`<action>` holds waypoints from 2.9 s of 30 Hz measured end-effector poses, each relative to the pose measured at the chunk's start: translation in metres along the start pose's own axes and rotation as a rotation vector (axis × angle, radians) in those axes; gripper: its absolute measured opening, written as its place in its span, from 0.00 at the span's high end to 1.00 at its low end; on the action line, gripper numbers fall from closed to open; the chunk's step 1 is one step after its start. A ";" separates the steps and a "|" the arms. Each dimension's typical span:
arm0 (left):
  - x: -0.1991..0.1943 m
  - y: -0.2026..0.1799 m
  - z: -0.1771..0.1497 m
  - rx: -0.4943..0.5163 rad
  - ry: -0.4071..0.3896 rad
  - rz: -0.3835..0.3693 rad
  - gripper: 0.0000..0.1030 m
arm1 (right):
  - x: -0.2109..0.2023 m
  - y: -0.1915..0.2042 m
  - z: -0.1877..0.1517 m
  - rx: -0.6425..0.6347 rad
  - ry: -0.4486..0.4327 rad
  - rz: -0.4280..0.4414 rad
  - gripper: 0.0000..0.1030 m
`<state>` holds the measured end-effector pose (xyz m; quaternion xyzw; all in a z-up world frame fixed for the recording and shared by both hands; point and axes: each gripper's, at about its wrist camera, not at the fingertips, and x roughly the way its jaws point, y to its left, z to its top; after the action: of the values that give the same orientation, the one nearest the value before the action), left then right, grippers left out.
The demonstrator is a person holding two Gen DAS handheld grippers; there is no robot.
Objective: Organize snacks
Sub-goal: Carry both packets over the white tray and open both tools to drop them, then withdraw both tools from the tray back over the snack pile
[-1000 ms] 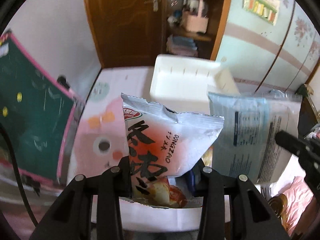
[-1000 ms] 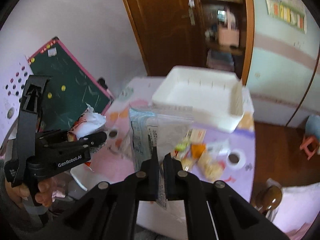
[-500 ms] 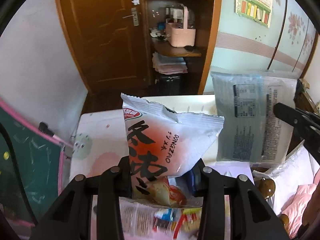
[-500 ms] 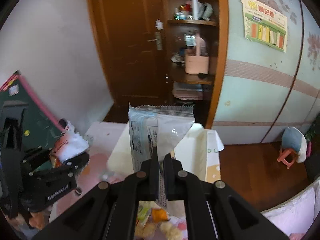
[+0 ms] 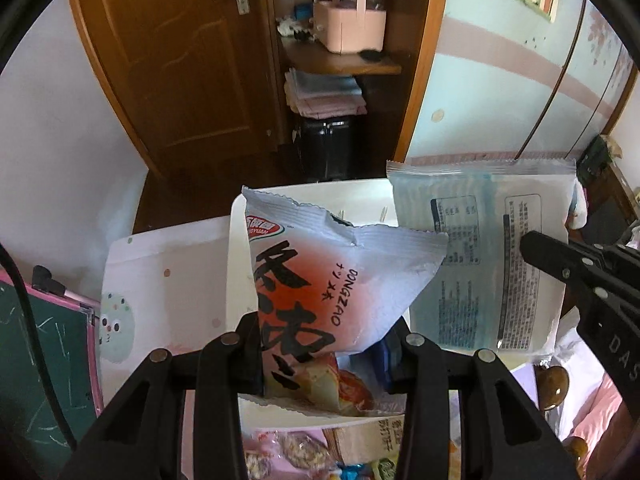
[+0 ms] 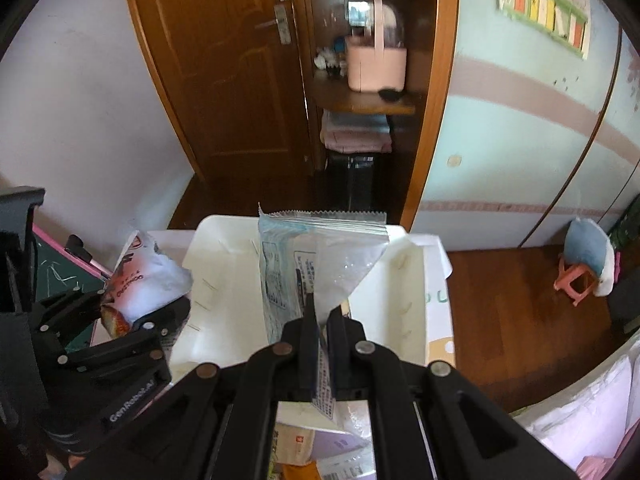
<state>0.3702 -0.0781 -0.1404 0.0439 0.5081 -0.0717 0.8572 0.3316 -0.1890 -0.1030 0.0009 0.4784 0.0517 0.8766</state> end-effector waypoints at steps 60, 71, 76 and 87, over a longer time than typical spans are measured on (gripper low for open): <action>-0.046 0.012 -0.017 -0.062 -0.027 -0.043 0.13 | -0.018 -0.007 -0.012 0.075 0.006 -0.077 0.54; -0.125 0.017 -0.056 -0.064 -0.128 -0.003 0.13 | -0.088 0.002 -0.046 0.052 -0.075 -0.030 0.54; -0.148 0.026 -0.084 -0.083 -0.142 -0.020 0.13 | -0.113 0.005 -0.070 0.024 -0.099 -0.011 0.51; -0.182 0.042 -0.169 -0.113 -0.189 0.016 0.13 | -0.142 0.016 -0.140 -0.041 -0.077 0.059 0.51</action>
<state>0.1447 0.0026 -0.0620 -0.0072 0.4279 -0.0398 0.9029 0.1370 -0.1931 -0.0590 -0.0010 0.4431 0.0874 0.8922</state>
